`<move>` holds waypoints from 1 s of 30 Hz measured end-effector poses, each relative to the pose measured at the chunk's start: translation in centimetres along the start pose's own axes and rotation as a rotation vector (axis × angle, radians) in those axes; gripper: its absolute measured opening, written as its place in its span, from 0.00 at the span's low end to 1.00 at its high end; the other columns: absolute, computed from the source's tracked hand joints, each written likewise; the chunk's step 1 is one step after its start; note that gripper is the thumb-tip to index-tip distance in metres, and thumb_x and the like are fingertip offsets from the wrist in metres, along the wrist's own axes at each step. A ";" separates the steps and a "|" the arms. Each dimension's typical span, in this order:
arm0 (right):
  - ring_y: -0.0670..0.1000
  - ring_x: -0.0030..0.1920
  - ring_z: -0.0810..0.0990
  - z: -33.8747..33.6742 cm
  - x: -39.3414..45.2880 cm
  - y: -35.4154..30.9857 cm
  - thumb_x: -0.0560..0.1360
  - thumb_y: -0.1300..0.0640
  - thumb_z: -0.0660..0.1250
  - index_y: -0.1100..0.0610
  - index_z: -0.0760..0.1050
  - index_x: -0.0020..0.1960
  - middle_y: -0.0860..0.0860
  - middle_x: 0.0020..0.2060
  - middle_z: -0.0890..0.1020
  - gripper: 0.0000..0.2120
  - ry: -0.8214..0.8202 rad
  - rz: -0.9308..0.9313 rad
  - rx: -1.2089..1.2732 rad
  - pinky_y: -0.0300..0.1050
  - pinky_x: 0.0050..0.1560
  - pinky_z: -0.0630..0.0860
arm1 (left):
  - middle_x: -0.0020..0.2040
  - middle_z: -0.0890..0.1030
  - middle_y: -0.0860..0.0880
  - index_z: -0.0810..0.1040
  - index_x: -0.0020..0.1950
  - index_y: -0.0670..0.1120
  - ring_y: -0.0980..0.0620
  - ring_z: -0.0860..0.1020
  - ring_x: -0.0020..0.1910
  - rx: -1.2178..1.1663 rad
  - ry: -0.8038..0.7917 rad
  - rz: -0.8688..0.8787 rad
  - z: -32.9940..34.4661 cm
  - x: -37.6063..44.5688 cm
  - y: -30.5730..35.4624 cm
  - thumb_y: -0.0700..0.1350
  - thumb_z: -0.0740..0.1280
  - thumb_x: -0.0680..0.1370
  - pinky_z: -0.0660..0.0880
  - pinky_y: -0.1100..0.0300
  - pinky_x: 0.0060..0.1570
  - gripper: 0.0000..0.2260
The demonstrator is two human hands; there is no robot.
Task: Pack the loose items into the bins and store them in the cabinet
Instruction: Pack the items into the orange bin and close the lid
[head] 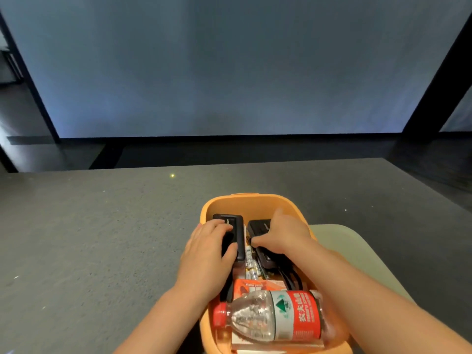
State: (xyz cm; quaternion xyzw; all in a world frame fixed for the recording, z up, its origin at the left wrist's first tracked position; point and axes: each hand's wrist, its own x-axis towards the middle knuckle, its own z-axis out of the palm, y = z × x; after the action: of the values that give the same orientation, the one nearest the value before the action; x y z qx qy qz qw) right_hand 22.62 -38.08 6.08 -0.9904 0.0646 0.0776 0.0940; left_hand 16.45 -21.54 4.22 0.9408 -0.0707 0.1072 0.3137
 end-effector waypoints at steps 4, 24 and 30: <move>0.51 0.41 0.77 0.8 0.5 0.0 0.67 0.36 0.70 0.56 0.64 0.62 0.50 0.42 0.77 0.35 0.049 -0.017 -0.055 0.44 0.35 0.73 | 0.70 0.67 0.58 0.70 0.68 0.54 0.58 0.62 0.71 0.005 -0.002 -0.001 0.1 0.0 0.0 0.51 0.62 0.78 0.58 0.56 0.73 0.18; 0.46 0.57 0.75 0.4 -9.6 -10.2 0.74 0.47 0.64 0.47 0.75 0.58 0.43 0.55 0.78 0.13 0.243 -0.572 0.293 0.48 0.53 0.75 | 0.69 0.72 0.55 0.72 0.67 0.54 0.58 0.67 0.69 -0.086 0.210 -0.244 -6.6 -8.3 -7.8 0.54 0.59 0.78 0.59 0.65 0.67 0.18; 0.46 0.58 0.75 5.8 -12.8 -19.7 0.73 0.46 0.65 0.46 0.75 0.57 0.42 0.56 0.78 0.13 0.079 -0.738 0.285 0.44 0.51 0.72 | 0.68 0.73 0.53 0.75 0.65 0.52 0.56 0.68 0.69 0.027 0.294 -0.435 -13.6 -14.3 -14.2 0.49 0.64 0.78 0.59 0.65 0.67 0.15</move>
State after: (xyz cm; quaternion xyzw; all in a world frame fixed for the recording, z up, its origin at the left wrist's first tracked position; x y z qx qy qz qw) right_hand 12.08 -16.33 6.05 -0.9263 -0.2821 -0.0093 0.2496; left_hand 3.36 -1.11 3.17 0.9123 0.1812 0.1737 0.3236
